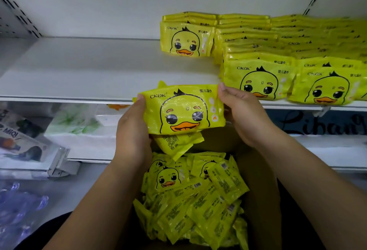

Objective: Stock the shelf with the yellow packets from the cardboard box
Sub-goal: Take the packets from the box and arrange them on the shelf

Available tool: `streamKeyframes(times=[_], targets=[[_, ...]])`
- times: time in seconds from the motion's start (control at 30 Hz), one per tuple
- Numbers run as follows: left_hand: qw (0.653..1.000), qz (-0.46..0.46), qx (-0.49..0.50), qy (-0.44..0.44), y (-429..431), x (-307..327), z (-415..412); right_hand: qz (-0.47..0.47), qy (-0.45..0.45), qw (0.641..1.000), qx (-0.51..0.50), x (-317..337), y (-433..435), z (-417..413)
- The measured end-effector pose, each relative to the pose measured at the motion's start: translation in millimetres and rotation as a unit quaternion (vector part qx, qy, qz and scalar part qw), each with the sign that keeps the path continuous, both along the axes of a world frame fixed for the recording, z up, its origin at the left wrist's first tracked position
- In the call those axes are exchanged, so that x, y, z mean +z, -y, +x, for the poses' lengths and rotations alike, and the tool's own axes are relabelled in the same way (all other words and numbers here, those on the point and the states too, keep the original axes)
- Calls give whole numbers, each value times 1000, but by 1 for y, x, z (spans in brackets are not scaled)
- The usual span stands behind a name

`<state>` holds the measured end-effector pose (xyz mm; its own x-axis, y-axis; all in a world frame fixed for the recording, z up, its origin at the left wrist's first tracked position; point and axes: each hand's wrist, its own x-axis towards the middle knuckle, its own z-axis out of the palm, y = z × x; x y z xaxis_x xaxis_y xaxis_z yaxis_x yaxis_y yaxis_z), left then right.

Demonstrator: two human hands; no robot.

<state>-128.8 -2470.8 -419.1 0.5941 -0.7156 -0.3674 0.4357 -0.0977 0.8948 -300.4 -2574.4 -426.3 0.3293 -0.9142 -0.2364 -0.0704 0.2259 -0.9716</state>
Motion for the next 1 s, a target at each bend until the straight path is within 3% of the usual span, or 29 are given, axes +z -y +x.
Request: streamKeyframes(times=[0.33,0.47,0.63,0.8,1.0], targets=[[990,4,79,115,3,-6,-4,17,62,996,-55,2,-2,9],[994,-6,82,71,7,-4,-4,27,49,998,-43,-2,-1,10],[994,-16,92,55,0,-10,6,24,14,994,110,-11,-18,10],[999,-31,31,-30,0,-8,-1,42,107,993,40,-7,-15,11],[999,-19,6,34,-5,-17,-7,78,152,985,21,1,-13,9]])
